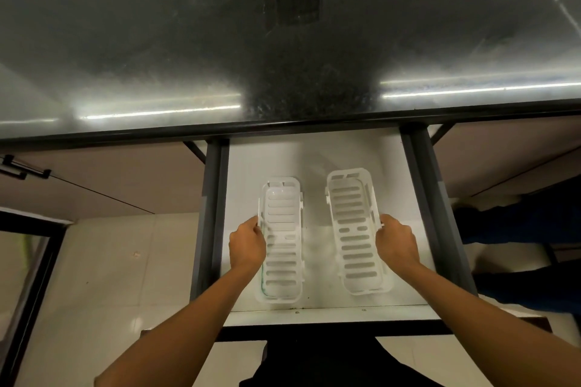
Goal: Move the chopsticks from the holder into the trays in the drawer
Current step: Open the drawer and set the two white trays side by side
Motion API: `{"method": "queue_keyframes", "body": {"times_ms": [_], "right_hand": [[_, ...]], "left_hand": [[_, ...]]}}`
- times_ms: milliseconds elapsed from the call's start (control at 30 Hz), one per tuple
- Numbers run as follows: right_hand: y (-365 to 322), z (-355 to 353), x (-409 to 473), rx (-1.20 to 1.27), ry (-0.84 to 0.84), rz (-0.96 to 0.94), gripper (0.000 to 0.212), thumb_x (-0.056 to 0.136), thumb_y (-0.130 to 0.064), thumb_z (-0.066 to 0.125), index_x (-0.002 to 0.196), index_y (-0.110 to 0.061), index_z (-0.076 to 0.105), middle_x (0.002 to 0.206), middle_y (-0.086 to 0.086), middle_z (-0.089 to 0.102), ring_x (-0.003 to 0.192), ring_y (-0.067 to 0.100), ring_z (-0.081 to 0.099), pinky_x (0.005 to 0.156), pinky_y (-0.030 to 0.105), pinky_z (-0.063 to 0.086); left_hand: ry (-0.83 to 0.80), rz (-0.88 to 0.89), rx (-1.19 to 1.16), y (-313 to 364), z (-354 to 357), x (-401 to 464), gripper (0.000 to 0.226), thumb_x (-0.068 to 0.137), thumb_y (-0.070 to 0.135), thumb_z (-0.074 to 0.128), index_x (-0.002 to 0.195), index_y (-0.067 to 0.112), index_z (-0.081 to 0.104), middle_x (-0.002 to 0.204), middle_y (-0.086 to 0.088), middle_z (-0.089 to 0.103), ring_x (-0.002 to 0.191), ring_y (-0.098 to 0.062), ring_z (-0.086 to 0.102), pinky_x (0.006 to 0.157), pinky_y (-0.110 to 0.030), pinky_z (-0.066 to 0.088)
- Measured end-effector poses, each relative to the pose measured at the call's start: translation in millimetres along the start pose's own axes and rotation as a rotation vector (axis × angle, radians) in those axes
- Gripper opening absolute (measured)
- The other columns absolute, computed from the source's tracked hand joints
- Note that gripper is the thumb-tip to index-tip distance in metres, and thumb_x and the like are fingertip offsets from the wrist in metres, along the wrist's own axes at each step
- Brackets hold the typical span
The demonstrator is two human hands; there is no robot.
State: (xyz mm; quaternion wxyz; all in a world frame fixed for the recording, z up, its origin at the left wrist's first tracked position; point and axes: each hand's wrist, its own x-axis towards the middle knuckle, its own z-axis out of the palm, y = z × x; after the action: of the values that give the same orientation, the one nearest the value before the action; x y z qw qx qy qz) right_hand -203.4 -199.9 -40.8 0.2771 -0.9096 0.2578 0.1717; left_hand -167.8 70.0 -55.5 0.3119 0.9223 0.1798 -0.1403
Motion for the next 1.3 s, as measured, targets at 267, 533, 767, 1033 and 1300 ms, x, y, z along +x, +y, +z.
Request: {"method": "queue_keyframes", "body": {"times_ms": [267,533,767,1033,1300], "right_hand": [[-2.0,18.2,-18.3,0.030,-0.074,0.004,0.017,0.097,-0.008,0.045,0.107,-0.009,0.059,0.099,0.008,0.068,0.072,0.017,0.058,0.063,0.023,0.047],[-3.6,21.2,-23.9,0.030,-0.093,-0.006,0.018,0.097,-0.009,0.046,0.111,-0.009,0.058,0.104,0.008,0.067,0.074,0.016,0.056,0.068,0.022,0.046],[-3.3,21.6,-23.2,0.028,-0.099,-0.003,0.023,0.097,-0.008,0.046,0.117,-0.007,0.057,0.108,0.009,0.067,0.078,0.017,0.057,0.072,0.024,0.047],[-7.7,17.7,-25.1,0.056,-0.127,0.000,0.025,0.097,-0.014,0.050,0.121,-0.009,0.055,0.112,0.008,0.067,0.083,0.018,0.061,0.076,0.024,0.047],[-10.4,11.4,-26.3,0.090,-0.145,-0.009,0.014,0.095,-0.019,0.054,0.109,-0.017,0.052,0.105,0.005,0.068,0.075,0.009,0.062,0.074,0.022,0.055]], "left_hand": [[-0.070,0.014,-0.082,1.2,6.9,-21.2,0.028,0.099,0.011,0.046,0.122,0.015,0.062,0.103,-0.006,0.071,0.081,-0.020,0.064,0.088,-0.041,0.057],[-0.089,0.036,-0.103,4.6,9.2,-23.5,0.033,0.100,0.011,0.044,0.128,0.018,0.059,0.106,-0.005,0.071,0.081,-0.021,0.067,0.084,-0.039,0.058],[-0.092,0.047,-0.122,6.9,9.5,-25.5,0.030,0.099,0.012,0.046,0.124,0.017,0.061,0.107,-0.003,0.070,0.082,-0.017,0.063,0.090,-0.039,0.055],[-0.128,0.003,-0.168,9.6,8.6,-27.5,0.030,0.098,0.017,0.050,0.127,0.018,0.060,0.116,-0.003,0.069,0.100,-0.023,0.067,0.094,-0.042,0.051],[-0.119,-0.021,-0.177,5.2,8.2,-18.9,0.011,0.096,0.023,0.052,0.103,0.024,0.061,0.108,0.003,0.069,0.073,0.000,0.059,0.065,-0.016,0.051]]}}
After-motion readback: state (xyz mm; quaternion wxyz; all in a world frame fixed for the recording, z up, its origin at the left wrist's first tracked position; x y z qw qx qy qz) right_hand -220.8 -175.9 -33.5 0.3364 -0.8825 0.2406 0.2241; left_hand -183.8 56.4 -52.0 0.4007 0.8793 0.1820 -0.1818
